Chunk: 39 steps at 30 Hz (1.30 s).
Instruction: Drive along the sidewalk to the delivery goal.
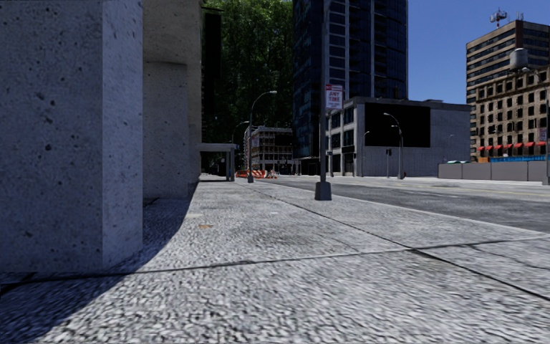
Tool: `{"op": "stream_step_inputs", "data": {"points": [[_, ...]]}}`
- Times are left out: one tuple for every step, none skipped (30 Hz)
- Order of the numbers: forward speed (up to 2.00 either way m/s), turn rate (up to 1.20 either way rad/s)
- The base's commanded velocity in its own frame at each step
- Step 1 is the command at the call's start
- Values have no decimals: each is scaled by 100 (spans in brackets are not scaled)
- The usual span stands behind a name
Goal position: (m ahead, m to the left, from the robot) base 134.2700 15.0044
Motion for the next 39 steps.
{"op": "stream_step_inputs", "data": {"points": [[200,0],[200,0],[200,0],[200,0],[200,0],[200,0],[200,0],[200,0],[200,0],[200,0],[200,0],[200,0],[200,0],[200,0],[200,0],[200,0],[200,0],[200,0],[200,0],[200,0],[200,1],[200,10],[200,10],[200,52],[200,68],[200,75],[200,77],[200,72],[200,24],[200,4],[200,0],[200,0],[200,0],[200,0],[200,0],[200,0],[200,0],[200,0],[200,0]]}}
